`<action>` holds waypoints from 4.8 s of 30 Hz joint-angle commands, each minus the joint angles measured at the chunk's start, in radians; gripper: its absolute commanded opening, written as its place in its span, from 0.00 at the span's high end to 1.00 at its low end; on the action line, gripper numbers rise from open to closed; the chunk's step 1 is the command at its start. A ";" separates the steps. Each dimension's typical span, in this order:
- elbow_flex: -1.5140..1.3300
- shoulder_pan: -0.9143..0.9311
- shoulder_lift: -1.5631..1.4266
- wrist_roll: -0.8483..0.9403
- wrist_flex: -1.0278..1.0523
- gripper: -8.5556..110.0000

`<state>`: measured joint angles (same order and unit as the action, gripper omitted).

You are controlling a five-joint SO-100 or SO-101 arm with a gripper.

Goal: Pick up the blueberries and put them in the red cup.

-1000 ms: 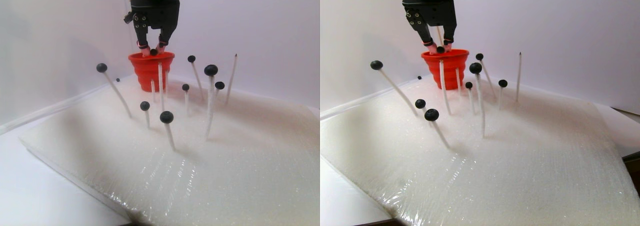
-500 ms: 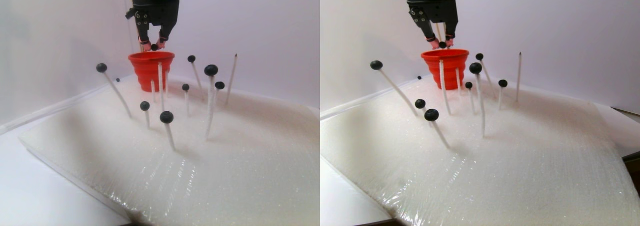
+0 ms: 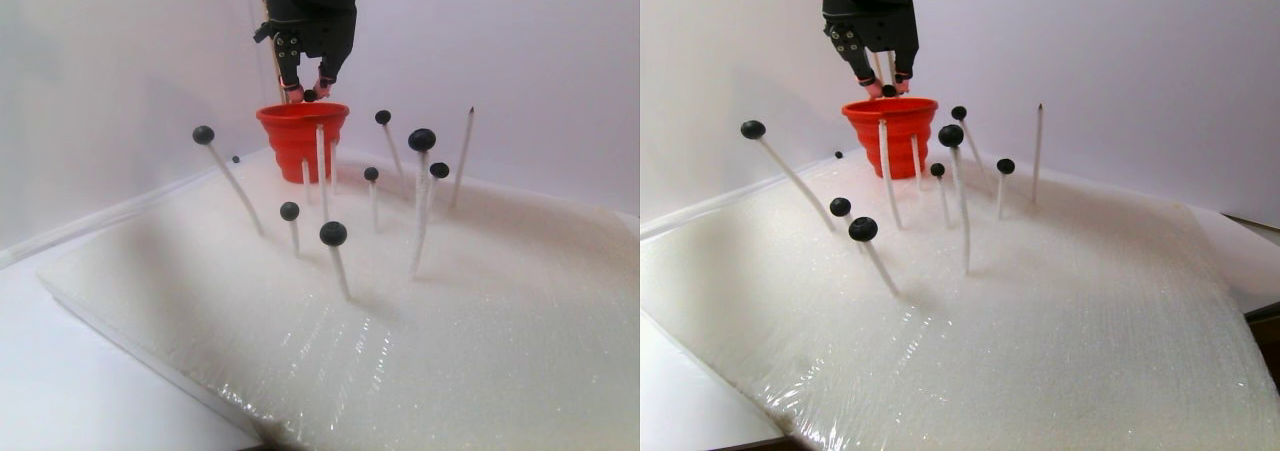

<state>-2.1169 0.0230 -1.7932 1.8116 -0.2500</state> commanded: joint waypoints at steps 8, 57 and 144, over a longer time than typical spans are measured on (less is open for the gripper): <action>0.132 -0.012 0.025 0.011 -0.066 0.84; -0.028 0.077 -0.222 0.101 0.067 0.80; -0.179 0.299 -0.310 0.140 0.196 0.78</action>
<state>-2.3455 0.2945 -2.0954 1.9497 -0.0230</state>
